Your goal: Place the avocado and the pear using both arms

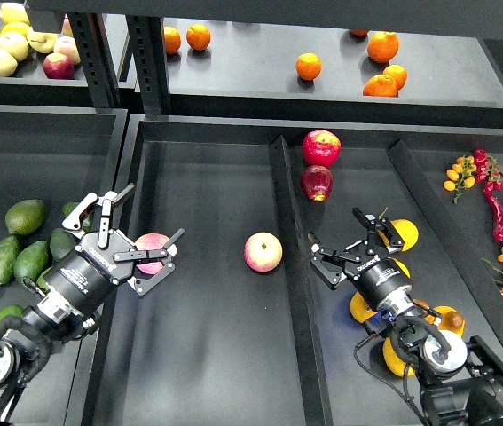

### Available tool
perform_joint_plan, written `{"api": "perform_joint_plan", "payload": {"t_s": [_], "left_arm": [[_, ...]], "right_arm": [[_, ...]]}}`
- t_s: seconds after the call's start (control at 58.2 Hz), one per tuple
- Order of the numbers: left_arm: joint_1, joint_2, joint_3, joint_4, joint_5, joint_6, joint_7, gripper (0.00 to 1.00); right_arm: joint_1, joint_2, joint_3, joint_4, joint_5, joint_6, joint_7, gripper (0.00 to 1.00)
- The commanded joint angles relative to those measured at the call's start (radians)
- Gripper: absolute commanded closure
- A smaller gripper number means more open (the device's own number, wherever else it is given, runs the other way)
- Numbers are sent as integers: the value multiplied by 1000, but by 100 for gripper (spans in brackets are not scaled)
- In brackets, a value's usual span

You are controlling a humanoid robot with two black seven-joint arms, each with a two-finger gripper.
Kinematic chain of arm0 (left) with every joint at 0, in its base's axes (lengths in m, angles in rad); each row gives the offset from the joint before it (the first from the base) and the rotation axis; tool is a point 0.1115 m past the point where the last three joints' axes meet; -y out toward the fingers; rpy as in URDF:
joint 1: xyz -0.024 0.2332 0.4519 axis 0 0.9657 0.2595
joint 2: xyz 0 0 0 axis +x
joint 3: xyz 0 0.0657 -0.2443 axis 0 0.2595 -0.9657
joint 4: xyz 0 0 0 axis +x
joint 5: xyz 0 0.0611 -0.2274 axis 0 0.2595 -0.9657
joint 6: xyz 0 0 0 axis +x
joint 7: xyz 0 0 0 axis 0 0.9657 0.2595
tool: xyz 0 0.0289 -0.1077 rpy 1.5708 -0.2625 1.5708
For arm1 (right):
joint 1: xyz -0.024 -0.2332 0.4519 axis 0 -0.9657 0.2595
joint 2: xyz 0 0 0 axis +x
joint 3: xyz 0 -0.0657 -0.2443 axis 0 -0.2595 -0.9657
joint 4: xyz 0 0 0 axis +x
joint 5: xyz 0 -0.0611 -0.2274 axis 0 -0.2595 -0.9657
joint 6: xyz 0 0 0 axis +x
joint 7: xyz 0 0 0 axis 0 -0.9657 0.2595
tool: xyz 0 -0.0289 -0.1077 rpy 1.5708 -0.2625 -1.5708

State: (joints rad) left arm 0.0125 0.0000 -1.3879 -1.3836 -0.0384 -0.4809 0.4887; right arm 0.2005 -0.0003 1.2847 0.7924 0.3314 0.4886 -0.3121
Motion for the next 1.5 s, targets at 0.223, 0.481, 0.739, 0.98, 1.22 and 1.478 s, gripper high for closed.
{"api": "perform_joint_plan", "payload": {"t_s": [0.223,0.481,0.739,0.98,1.22,1.478], "left_arm": [[37,0,-3,-2,-1,-8,0,0],[-48,0,-5,3,2,-8,0,0],[-78,0,-5,23,0,-8,0,0],[-75,0,-2,25,-1,2,0,0],[-75,0,26,25,-1,4,0,0],[-75,0,72,25,-1,5,0,0]], "right_arm": [[-138,0,-91,286,28,0,14,1],[-78,0,-73,332,29,-59,130,1],[-58,0,-73,329,28,-90,131,1],[-112,0,-102,334,28,-88,131,1],[-133,0,-102,372,26,-88,131,1],[-150,0,-104,396,26,-87,131,1]]}}
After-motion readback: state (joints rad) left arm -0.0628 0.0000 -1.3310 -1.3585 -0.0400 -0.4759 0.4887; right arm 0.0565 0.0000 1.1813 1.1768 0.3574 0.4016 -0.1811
